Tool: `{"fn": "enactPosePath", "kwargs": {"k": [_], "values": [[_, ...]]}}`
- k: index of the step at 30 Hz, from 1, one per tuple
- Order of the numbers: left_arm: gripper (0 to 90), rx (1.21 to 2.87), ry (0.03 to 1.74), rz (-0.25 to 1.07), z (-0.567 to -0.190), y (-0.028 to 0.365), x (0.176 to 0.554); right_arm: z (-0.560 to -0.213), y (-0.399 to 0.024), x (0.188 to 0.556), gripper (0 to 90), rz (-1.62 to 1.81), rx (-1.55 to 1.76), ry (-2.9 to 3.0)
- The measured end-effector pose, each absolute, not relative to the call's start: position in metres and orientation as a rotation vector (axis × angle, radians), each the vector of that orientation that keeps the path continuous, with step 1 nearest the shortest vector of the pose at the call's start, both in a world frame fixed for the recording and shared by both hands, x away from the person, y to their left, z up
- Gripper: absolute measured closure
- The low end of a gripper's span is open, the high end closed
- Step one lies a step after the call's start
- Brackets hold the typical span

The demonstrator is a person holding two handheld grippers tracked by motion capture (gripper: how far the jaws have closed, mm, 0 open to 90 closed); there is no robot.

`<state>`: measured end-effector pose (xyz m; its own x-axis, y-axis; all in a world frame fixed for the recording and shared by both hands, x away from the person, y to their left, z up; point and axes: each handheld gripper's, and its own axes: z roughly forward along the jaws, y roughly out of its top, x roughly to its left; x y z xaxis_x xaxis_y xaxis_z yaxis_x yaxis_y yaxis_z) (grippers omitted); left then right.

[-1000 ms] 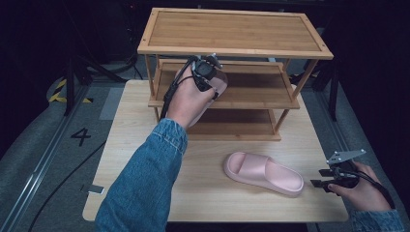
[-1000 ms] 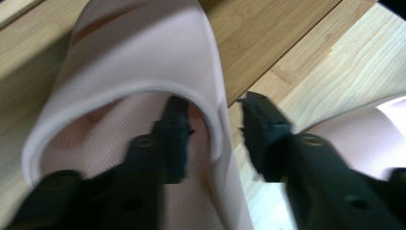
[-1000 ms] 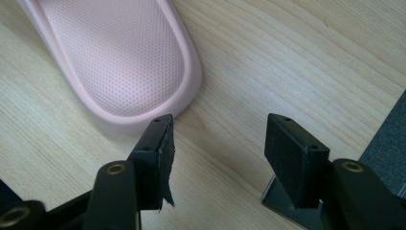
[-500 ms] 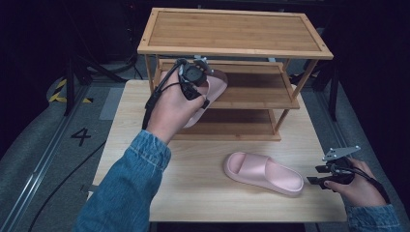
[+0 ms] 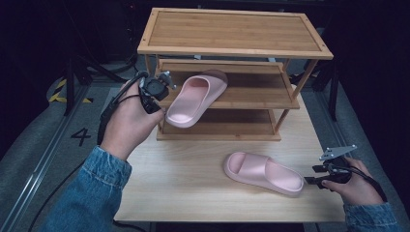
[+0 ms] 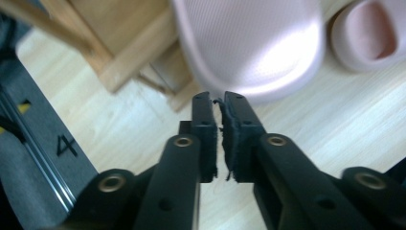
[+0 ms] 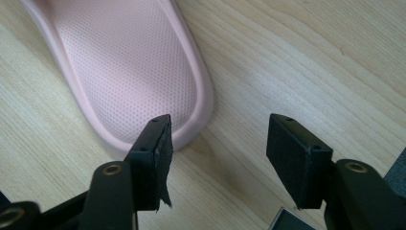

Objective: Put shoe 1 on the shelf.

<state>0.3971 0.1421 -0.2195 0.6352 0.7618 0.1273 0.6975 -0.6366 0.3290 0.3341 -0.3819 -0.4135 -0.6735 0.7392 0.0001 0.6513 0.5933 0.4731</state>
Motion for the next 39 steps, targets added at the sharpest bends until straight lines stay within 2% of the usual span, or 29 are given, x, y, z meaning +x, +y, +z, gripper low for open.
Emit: {"fn": "enactPosePath", "kwargs": {"k": [8,14,25,39], "values": [[89.1,2.619,1.257,0.282,-0.255,0.158,0.408,-0.415,-0.383,0.332,42.6,0.661,1.153,2.636],[89.4,2.614,1.214,0.226,-0.262,0.155,0.412,-0.418,-0.383,0.332,42.5,0.656,1.162,2.643],[86.0,2.641,1.088,0.214,-0.257,0.117,0.409,-0.420,-0.385,0.330,41.9,0.657,1.171,2.652],[86.7,2.666,0.941,0.193,-0.258,0.071,0.402,-0.419,-0.383,0.330,41.7,0.670,1.154,2.664]]}}
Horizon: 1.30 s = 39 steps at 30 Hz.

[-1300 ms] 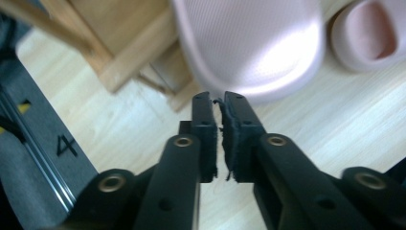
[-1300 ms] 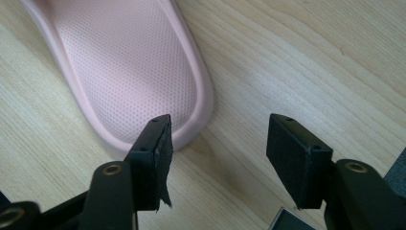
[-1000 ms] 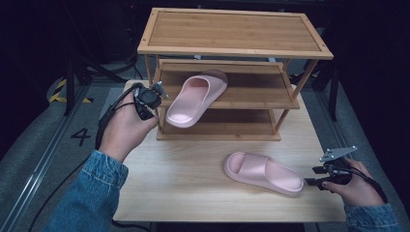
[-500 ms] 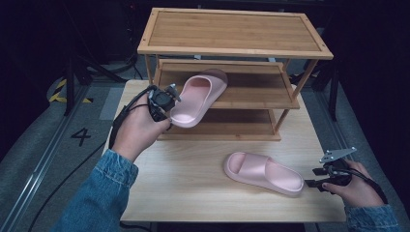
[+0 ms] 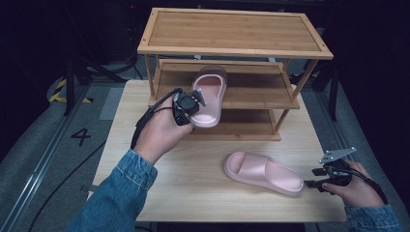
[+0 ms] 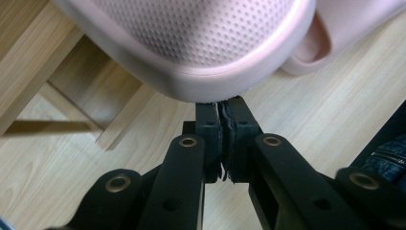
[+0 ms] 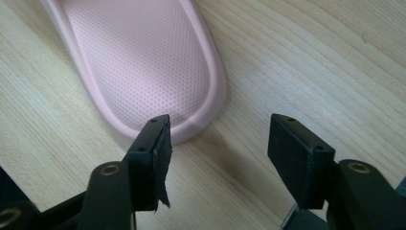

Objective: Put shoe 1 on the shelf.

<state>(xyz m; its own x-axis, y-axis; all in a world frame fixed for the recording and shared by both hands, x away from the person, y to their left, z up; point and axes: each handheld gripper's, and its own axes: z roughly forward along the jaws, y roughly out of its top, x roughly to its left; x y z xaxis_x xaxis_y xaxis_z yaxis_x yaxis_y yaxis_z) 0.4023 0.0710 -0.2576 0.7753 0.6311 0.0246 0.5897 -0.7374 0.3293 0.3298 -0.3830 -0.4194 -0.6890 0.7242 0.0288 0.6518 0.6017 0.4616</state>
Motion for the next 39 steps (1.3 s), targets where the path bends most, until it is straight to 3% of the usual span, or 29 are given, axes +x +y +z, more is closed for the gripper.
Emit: {"fn": "enactPosePath", "kwargs": {"k": [18,25,39], "values": [[86.4,2.682,0.805,0.137,-0.252,0.036,0.385,-0.414,-0.379,0.326,41.2,0.684,1.117,2.677],[87.8,2.667,0.850,0.204,-0.252,0.033,0.400,-0.413,-0.377,0.324,41.1,0.684,1.107,2.686],[87.7,2.621,0.915,0.172,-0.253,0.028,0.436,-0.411,-0.381,0.317,41.0,0.722,1.114,2.683]]}}
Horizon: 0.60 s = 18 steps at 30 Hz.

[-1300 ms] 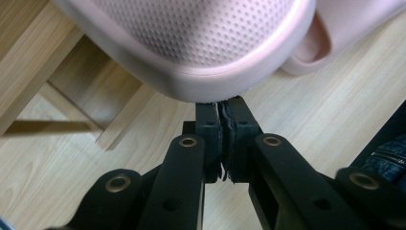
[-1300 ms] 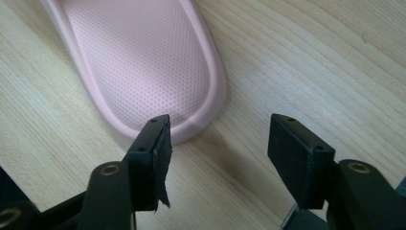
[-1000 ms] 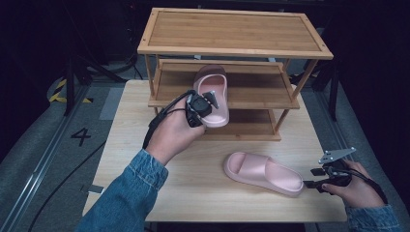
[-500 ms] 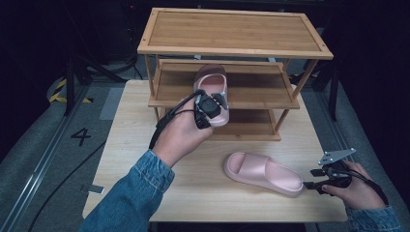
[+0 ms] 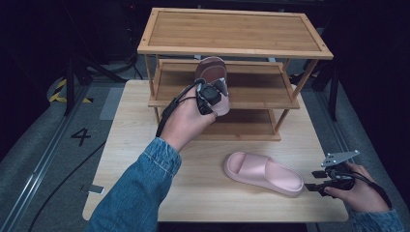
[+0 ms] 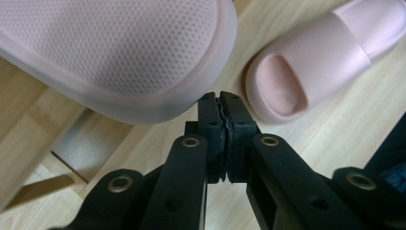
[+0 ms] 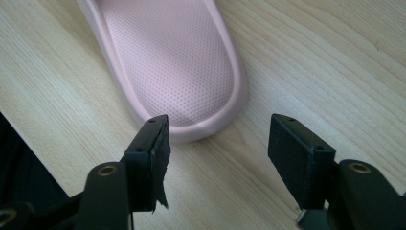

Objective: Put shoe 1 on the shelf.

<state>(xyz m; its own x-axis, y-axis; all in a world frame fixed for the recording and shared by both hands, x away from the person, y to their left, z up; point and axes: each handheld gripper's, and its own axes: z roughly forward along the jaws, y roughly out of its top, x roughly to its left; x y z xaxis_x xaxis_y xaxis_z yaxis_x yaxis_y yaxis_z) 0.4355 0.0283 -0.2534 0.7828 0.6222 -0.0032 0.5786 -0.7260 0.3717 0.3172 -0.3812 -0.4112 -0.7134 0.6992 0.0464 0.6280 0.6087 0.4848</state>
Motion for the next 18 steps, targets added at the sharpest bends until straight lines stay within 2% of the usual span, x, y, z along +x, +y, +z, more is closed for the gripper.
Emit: {"fn": "enactPosePath", "kwargs": {"k": [4,11,18], "values": [[86.8,2.612,0.938,0.241,-0.253,0.027,0.446,-0.412,-0.384,0.316,40.7,0.718,1.125,2.679],[85.1,2.588,0.951,0.168,-0.256,0.024,0.455,-0.413,-0.386,0.316,40.7,0.720,1.133,2.677],[74.8,2.583,0.936,0.158,-0.252,0.026,0.446,-0.413,-0.385,0.317,40.6,0.722,1.126,2.675]]}}
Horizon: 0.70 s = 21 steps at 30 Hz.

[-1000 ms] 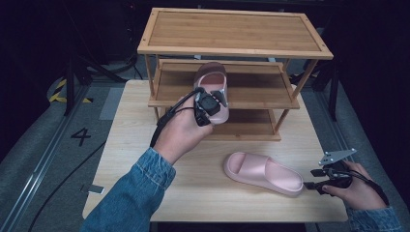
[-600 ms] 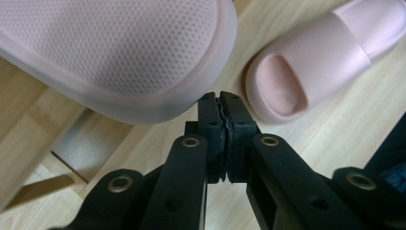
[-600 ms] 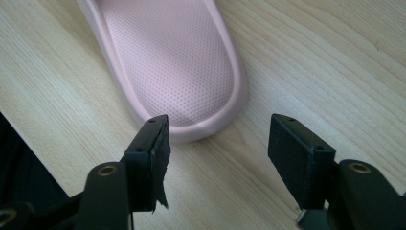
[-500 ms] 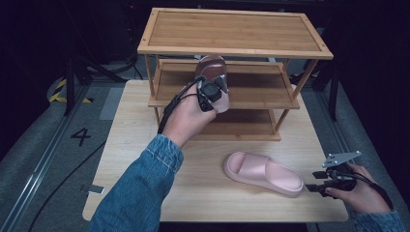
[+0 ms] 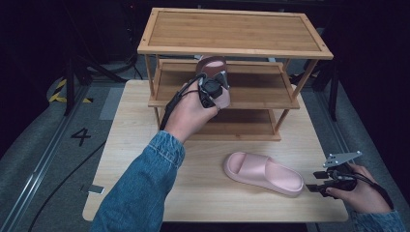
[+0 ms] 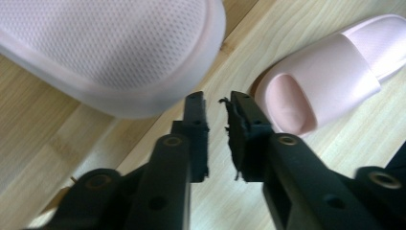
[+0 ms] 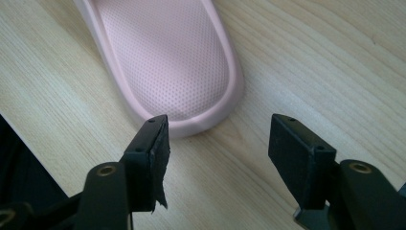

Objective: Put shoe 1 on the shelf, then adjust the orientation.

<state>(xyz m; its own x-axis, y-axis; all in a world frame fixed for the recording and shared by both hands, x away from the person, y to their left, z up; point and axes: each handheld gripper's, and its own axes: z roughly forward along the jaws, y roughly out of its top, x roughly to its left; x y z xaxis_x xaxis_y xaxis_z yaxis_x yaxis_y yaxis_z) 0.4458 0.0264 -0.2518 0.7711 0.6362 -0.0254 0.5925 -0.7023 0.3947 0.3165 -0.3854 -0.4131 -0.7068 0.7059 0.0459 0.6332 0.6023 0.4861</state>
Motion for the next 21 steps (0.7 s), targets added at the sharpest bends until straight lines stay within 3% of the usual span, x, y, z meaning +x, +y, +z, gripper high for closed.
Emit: {"fn": "enactPosePath", "kwargs": {"k": [8,21], "values": [[56.3,2.621,0.905,0.145,-0.248,0.045,0.424,-0.410,-0.380,0.319,40.7,0.726,1.115,2.671],[37.4,2.587,0.923,0.187,-0.274,0.105,0.382,-0.398,-0.371,0.324,44.3,0.713,1.141,2.647]]}}
